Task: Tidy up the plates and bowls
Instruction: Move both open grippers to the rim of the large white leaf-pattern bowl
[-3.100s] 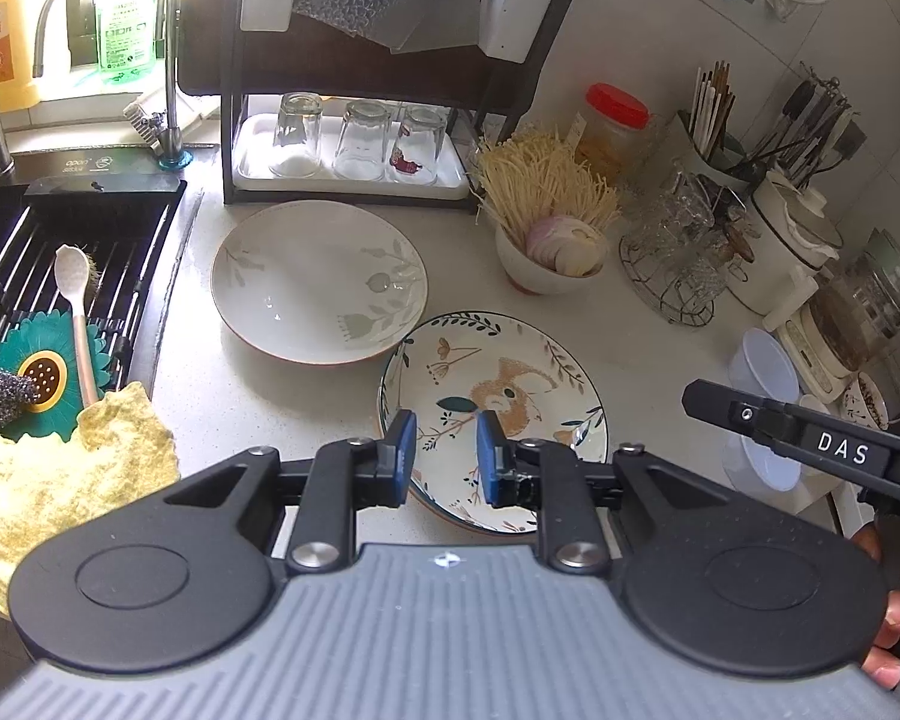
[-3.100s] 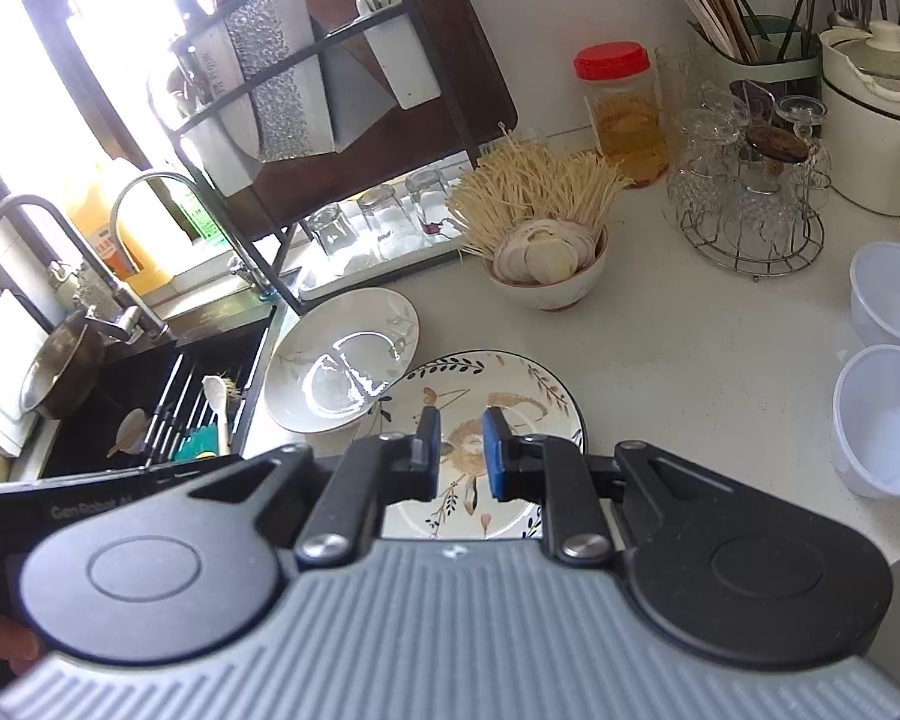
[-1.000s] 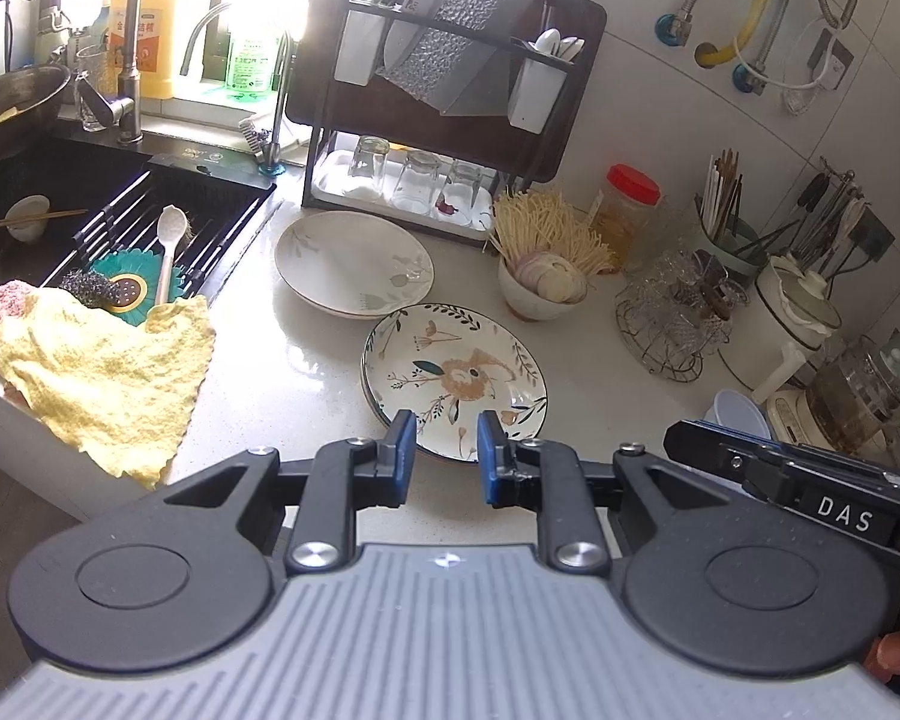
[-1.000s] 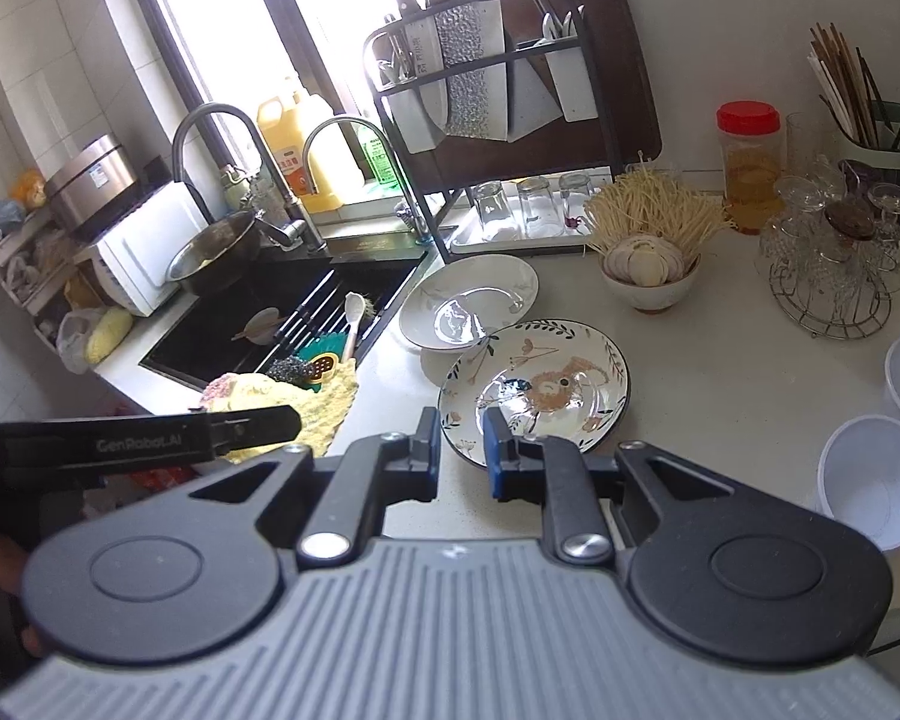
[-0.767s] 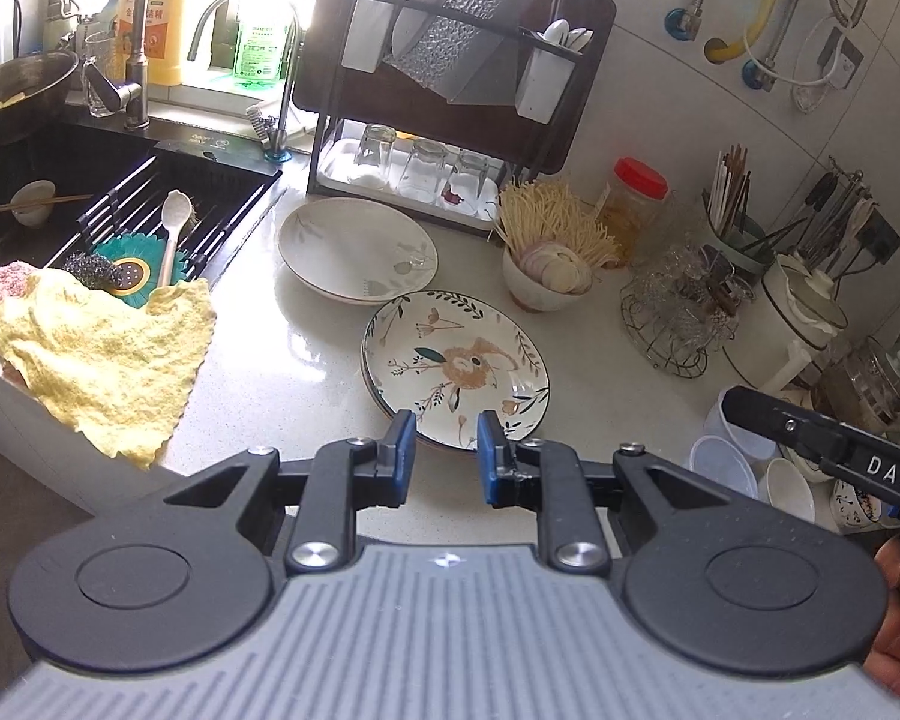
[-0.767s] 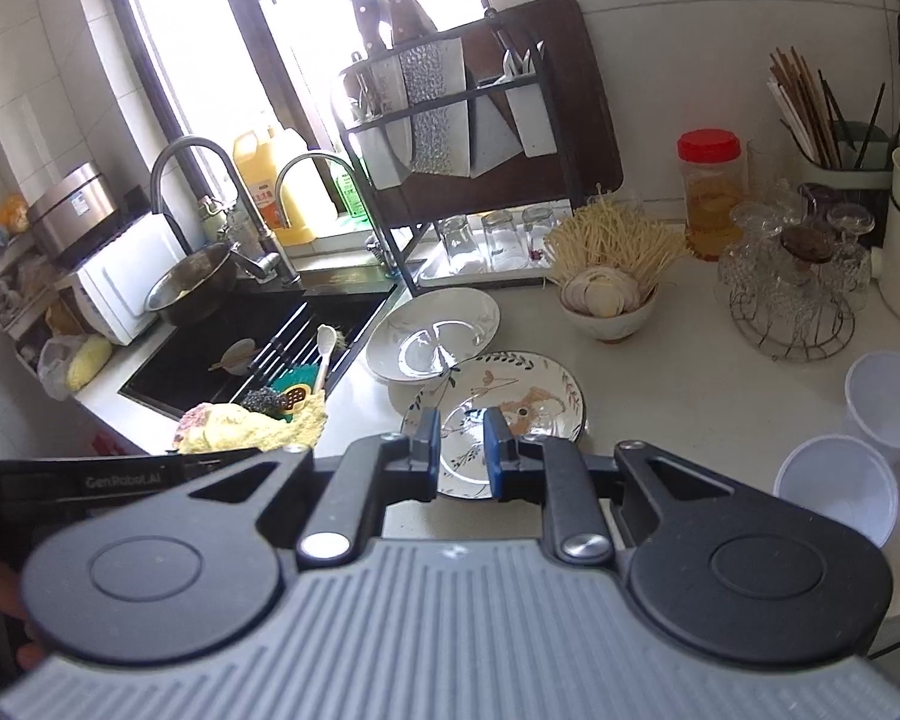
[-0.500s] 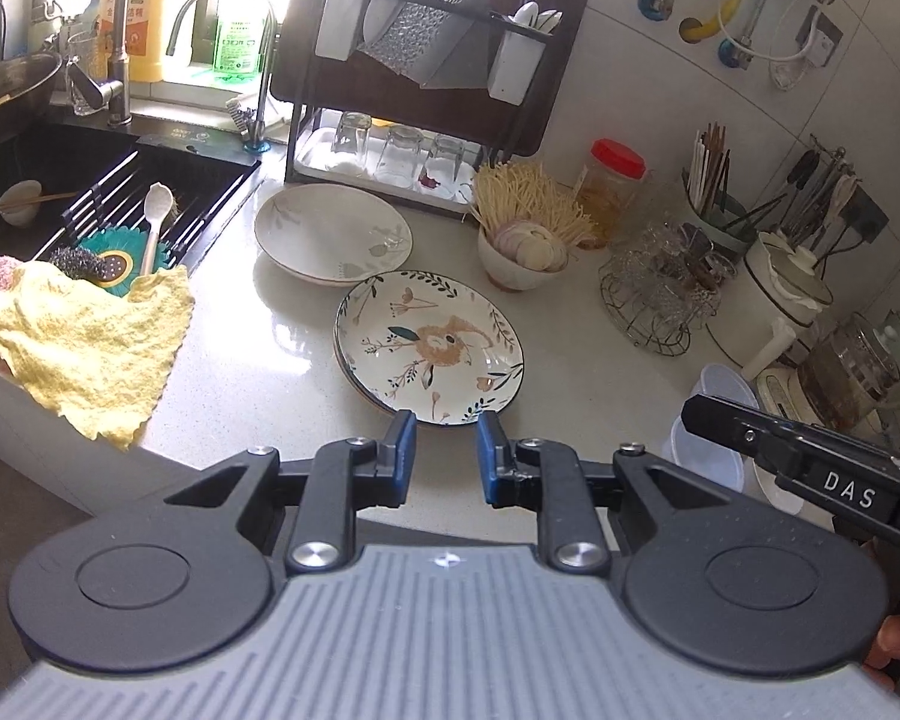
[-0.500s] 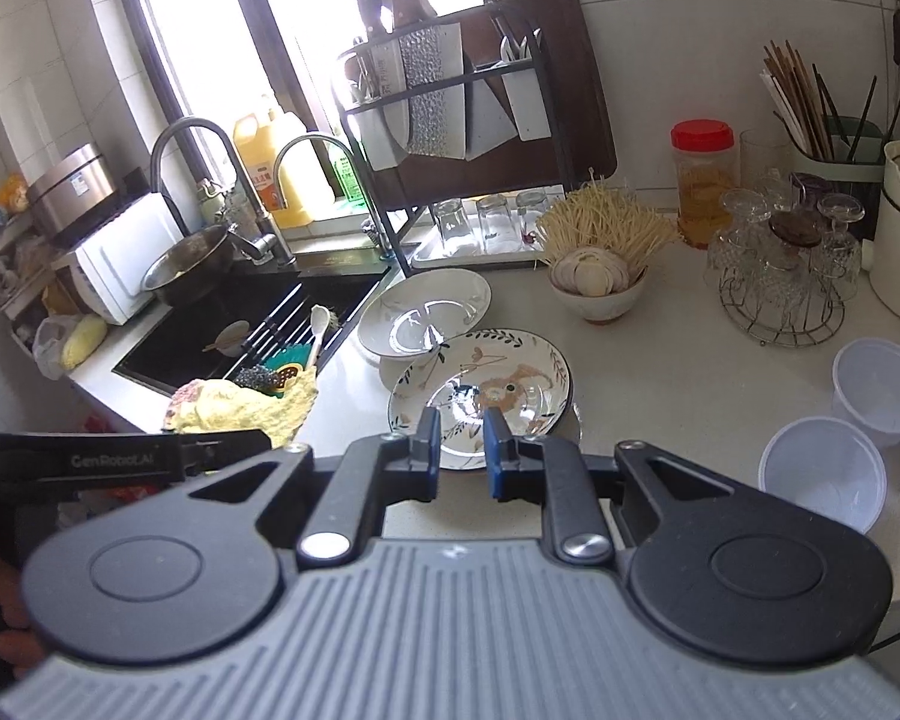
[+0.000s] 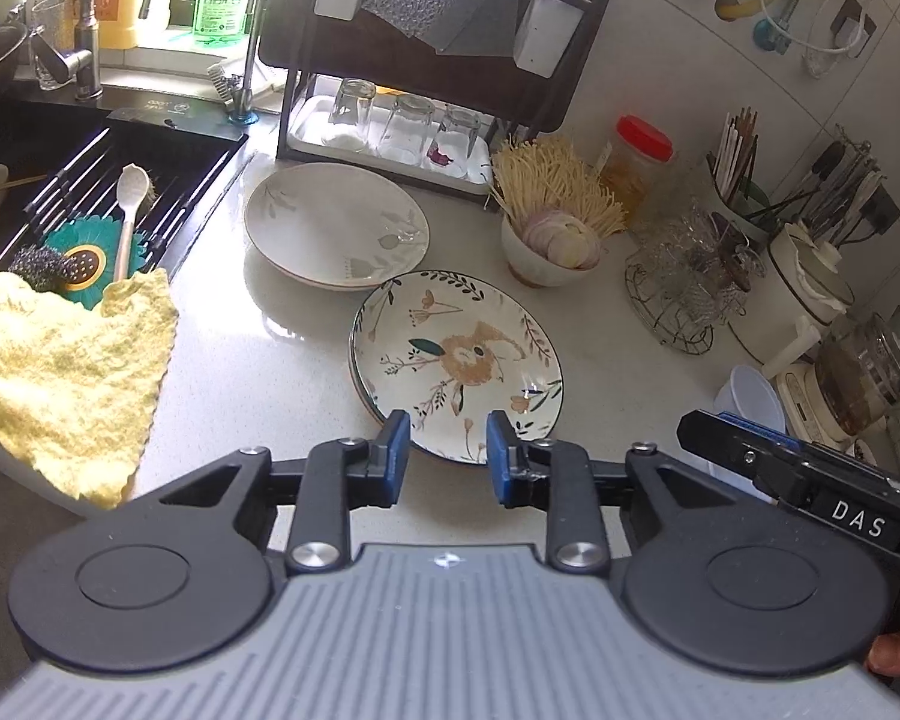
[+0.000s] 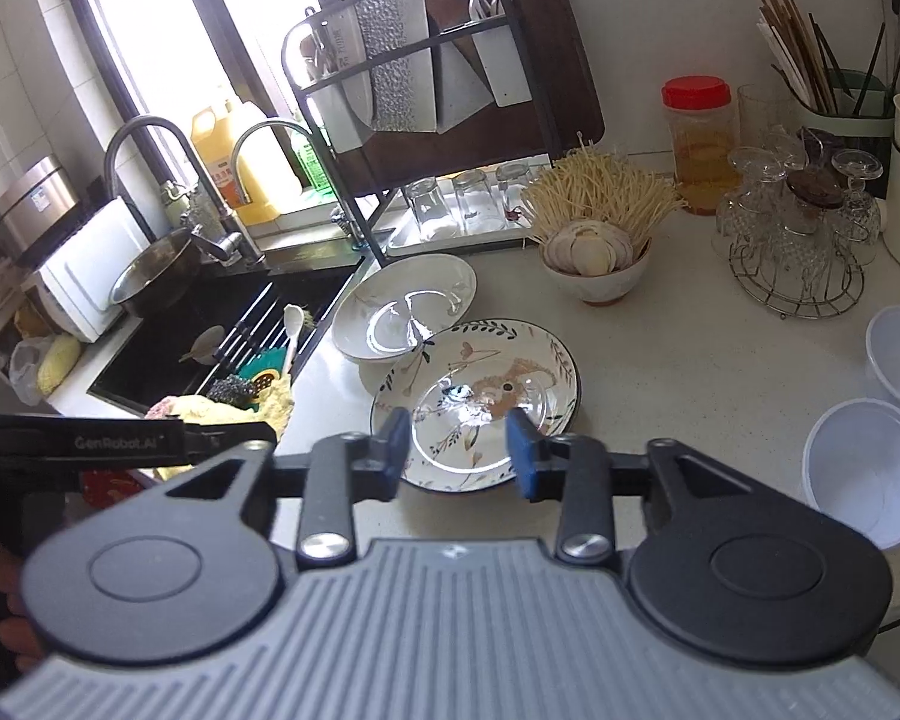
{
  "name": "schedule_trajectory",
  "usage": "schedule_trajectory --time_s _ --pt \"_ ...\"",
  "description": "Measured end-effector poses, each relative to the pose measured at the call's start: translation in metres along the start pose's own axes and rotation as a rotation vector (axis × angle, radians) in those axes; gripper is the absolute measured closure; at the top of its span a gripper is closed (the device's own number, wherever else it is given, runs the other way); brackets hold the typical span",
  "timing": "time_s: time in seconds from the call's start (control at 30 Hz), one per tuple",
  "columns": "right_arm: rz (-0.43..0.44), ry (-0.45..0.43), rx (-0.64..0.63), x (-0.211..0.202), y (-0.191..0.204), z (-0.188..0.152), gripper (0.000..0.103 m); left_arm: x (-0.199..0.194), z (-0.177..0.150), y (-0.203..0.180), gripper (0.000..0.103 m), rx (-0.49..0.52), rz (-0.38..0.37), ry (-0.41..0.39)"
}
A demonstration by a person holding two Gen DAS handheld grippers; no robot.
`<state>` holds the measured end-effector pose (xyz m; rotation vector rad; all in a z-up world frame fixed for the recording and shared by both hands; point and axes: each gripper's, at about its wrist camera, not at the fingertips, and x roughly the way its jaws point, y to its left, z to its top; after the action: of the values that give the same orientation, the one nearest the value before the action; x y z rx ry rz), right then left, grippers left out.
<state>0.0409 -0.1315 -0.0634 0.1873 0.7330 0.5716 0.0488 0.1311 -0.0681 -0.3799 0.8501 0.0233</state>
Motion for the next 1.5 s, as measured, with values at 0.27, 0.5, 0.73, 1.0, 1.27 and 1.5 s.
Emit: schedule_trajectory --time_s 0.27,0.5,0.73,1.0,1.27,1.5 --pt "-0.028 0.038 0.052 0.058 0.012 0.022 0.044 0.042 0.057 0.048 0.049 0.016 0.002 0.023" --pt "-0.043 0.059 0.086 0.108 0.023 0.044 0.044 0.075 0.102 0.094 0.049 0.007 0.003 0.031" --pt "-0.05 0.076 0.112 0.151 0.034 0.065 0.044 0.106 0.138 0.138 0.048 0.012 0.018 0.061" --pt "-0.071 0.083 0.151 0.191 0.042 0.08 0.044 0.134 0.168 0.175 0.048 -0.003 0.017 0.087" --pt "-0.092 0.142 0.182 0.226 0.042 0.085 0.044 0.166 0.181 0.199 0.049 -0.039 -0.001 0.136" --pt "-0.174 0.179 0.205 0.257 0.029 0.089 0.046 0.204 0.192 0.211 0.05 -0.05 -0.019 0.186"
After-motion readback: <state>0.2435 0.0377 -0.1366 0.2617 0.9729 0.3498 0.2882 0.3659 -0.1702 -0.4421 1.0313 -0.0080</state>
